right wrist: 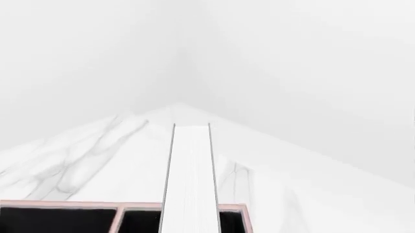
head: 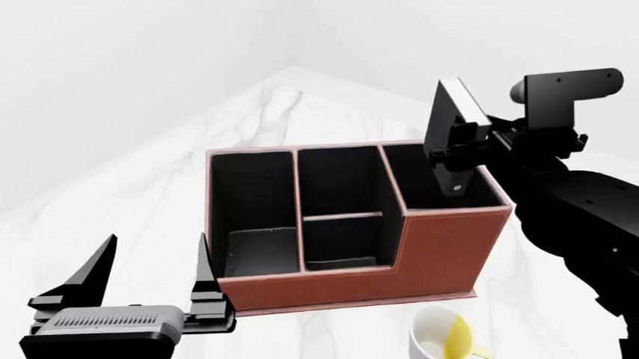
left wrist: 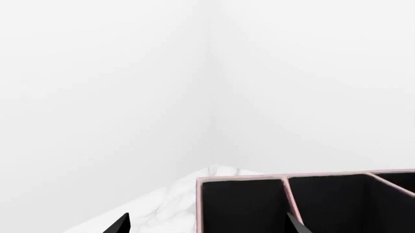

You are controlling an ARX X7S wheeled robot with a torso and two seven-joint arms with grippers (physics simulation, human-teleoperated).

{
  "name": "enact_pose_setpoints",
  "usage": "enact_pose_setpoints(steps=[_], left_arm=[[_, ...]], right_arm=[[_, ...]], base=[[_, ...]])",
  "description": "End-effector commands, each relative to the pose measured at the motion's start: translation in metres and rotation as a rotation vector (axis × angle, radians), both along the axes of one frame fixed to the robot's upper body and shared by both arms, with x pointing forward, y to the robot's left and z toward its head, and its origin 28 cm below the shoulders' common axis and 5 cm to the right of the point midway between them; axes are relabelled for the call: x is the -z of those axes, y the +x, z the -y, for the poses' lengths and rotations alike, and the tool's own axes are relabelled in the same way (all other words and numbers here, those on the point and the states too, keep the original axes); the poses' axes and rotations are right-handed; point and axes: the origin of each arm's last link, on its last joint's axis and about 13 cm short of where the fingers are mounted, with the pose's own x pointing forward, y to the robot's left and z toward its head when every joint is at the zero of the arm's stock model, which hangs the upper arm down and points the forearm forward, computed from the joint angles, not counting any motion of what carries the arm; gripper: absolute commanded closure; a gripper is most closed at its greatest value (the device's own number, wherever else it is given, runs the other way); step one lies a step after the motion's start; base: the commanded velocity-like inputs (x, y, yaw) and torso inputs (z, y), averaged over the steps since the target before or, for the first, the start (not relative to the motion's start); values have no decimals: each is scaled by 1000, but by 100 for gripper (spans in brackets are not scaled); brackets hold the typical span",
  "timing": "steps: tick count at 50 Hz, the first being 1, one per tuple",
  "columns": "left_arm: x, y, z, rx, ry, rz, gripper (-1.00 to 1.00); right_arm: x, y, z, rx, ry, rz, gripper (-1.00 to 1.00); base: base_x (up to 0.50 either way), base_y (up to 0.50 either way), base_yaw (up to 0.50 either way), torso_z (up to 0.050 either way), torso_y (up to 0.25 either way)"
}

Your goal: Pick up the book and place it in the right compartment of the caddy.

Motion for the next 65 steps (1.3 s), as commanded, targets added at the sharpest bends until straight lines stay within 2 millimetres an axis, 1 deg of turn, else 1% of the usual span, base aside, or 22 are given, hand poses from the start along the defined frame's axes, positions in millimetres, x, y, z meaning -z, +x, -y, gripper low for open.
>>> enact_pose_setpoints(steps=[1,22,41,65], left_arm=[[0,0,0,1,-1,0,-100],[0,0,0,0,-1,0,-100],[0,0,0,0,-1,-2,-100],[1,0,0,1,-2,-2,-100]], right_arm=[[-6,3,4,33,-29,12,100],[1,7,5,43,-30,-13,100],[9,6,4,45,-31,-24,100],[24,14,5,62,-23,-49,100]], base=[[0,0,0,0,0],[0,0,0,0,1],[0,0,0,0,2],[0,0,0,0,2]])
